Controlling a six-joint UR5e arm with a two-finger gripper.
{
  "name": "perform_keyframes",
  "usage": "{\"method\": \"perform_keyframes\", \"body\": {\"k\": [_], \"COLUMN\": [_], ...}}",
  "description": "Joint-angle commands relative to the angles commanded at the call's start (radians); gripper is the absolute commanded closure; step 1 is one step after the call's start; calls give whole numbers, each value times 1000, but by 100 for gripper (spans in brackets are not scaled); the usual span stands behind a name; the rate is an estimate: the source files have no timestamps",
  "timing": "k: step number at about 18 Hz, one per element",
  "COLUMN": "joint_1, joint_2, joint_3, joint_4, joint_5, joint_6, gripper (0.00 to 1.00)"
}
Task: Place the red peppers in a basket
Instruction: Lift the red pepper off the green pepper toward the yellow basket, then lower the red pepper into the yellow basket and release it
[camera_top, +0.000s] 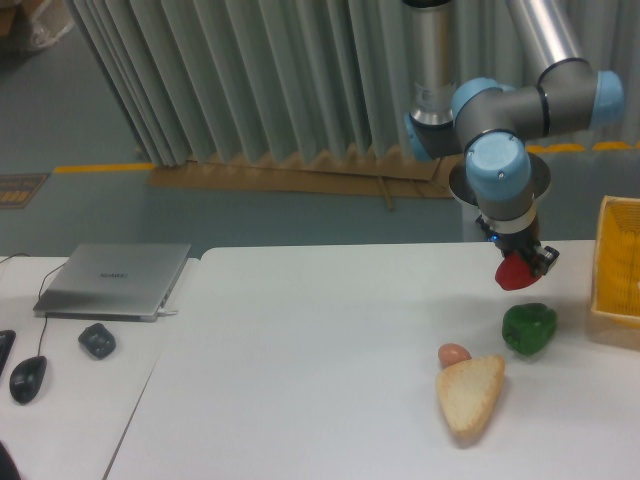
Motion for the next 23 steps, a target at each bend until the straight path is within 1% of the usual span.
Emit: {"method": "perform_keyframes", "body": {"k": [2, 3, 6, 9, 11, 12, 13, 15, 17, 20, 21, 23], "joint_1": [54, 78, 108, 149, 183, 195, 209, 218, 241, 295, 309, 338], "joint_2": [12, 17, 16, 8, 3, -4, -18, -32, -34, -47, -49, -73], "joint_3": [29, 32, 43, 68, 75, 81, 81, 81, 81, 83, 89, 107], "joint_4": [-3, -2, 5, 11, 20, 56, 70, 86, 104, 140, 147, 164], "joint_5": [-8, -8, -3, -3, -6, -8, -6, -3, -3, -8, -9, -11], "joint_6": [141, 191, 228, 315, 401, 432, 450, 493, 551, 691, 722, 785], "gripper": [84, 84, 84, 84, 84, 84, 84, 84, 84, 84, 84, 84]}}
